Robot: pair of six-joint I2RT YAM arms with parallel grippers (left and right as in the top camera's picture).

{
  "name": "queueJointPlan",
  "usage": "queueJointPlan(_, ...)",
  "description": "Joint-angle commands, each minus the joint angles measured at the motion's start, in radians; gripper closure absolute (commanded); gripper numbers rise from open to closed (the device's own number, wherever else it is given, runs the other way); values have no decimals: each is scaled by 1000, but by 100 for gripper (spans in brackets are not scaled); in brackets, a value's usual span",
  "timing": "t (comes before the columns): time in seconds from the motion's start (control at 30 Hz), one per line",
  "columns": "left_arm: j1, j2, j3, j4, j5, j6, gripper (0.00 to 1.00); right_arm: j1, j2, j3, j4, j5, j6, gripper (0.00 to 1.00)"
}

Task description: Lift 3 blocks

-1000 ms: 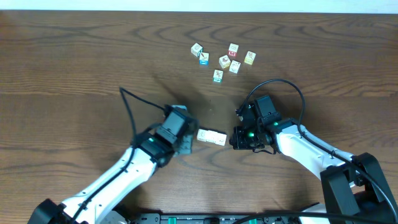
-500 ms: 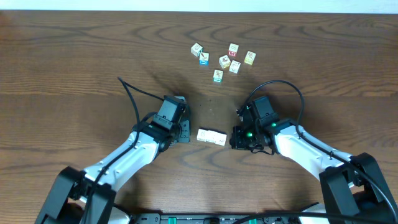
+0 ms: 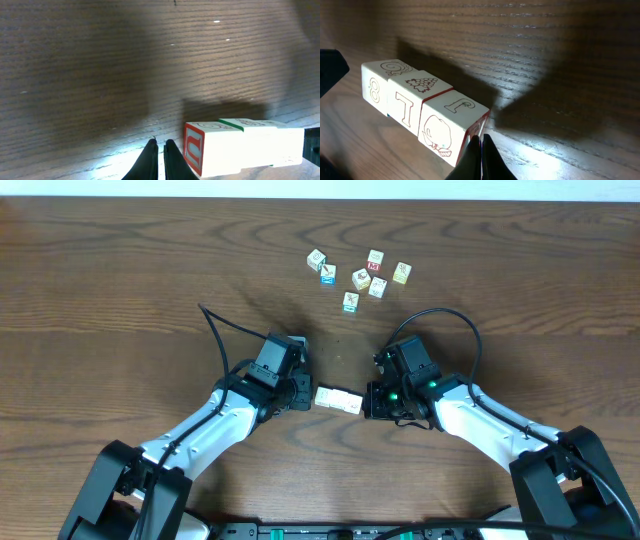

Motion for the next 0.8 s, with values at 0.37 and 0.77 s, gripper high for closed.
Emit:
queueJointPlan(0.37,2,39,21,15,58,50,93,9,3,5,-23,34,109,99)
queueJointPlan(0.77,2,69,22,53,117,58,93,9,3,5,4,25,89,99)
